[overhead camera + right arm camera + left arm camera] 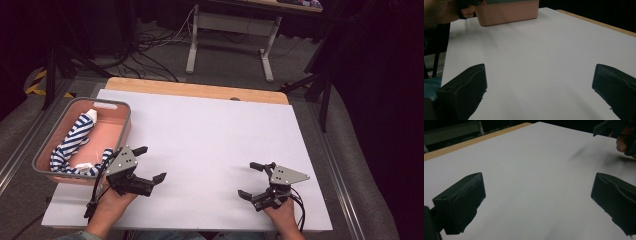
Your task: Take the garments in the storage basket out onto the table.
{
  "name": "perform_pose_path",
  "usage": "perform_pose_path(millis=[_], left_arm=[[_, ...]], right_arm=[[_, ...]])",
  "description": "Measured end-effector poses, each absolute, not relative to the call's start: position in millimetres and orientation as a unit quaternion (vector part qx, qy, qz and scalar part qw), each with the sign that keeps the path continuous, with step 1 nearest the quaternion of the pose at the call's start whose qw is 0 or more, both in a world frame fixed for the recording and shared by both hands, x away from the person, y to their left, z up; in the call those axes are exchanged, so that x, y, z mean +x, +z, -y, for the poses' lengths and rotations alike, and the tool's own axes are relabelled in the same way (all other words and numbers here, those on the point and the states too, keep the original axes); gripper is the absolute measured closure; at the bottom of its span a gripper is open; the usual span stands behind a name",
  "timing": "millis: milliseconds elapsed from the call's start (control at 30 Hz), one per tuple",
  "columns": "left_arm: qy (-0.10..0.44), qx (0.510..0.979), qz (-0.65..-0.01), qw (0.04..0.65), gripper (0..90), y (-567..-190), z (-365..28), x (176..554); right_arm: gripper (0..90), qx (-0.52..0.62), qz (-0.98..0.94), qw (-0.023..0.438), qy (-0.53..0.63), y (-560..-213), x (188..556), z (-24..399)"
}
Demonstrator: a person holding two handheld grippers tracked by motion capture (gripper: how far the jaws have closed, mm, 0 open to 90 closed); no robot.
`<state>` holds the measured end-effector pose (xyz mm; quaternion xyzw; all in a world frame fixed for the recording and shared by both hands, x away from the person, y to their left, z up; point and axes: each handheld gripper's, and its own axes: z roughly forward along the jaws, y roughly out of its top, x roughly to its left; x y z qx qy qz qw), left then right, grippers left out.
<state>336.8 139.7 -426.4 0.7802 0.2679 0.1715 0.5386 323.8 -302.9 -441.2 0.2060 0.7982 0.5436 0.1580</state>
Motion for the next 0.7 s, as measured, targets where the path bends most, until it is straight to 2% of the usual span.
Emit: perform_pose_path(millis=[567, 700], left_arm=[[0.156, 0.792, -0.281, 0.520, 0.9, -403, -156, 344], [0.171, 0.802, -0.280, 0.500, 0.9, -392, -163, 347]], right_arm=[[0.0, 0.204, -0.812, 0.144, 0.528, -448, 328, 297], [0.0, 0.204, -0.814, 0.142, 0.525, -449, 328, 296]])
